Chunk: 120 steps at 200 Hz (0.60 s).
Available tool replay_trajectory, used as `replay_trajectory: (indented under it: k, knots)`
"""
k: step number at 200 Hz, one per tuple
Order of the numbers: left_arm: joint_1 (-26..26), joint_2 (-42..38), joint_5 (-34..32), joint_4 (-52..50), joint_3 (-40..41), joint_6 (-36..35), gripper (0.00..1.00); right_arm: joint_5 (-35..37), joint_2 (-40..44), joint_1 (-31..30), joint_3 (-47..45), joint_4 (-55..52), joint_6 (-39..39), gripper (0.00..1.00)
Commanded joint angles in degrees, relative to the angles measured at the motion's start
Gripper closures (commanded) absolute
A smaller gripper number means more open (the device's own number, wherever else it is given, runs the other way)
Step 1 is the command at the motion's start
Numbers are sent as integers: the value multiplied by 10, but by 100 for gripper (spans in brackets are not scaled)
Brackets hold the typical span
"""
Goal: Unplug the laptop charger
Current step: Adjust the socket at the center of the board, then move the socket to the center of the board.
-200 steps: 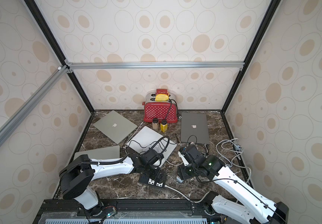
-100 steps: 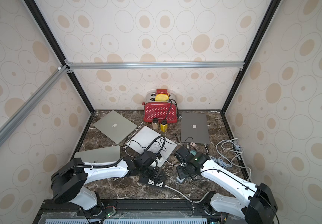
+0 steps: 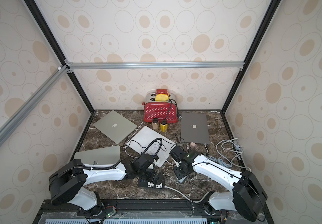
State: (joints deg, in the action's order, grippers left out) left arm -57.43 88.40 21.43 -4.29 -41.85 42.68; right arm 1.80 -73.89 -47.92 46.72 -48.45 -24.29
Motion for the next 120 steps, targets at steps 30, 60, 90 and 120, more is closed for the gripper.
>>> replay_trajectory:
  k: [30, 60, 90, 120]
  knots:
    - [4, -5, -15, 36, 3, 13, 1, 2, -11, 10, 19, 10, -21, 79]
    - [4, -5, -52, 61, 3, 29, 1, -9, -28, 13, 25, 70, -64, 92]
    - [4, 17, -102, 91, 1, 50, 1, -20, -77, 13, 41, 140, -117, 100]
    - [4, 58, -133, 129, -4, 72, 1, -14, -128, 13, 81, 167, -141, 100]
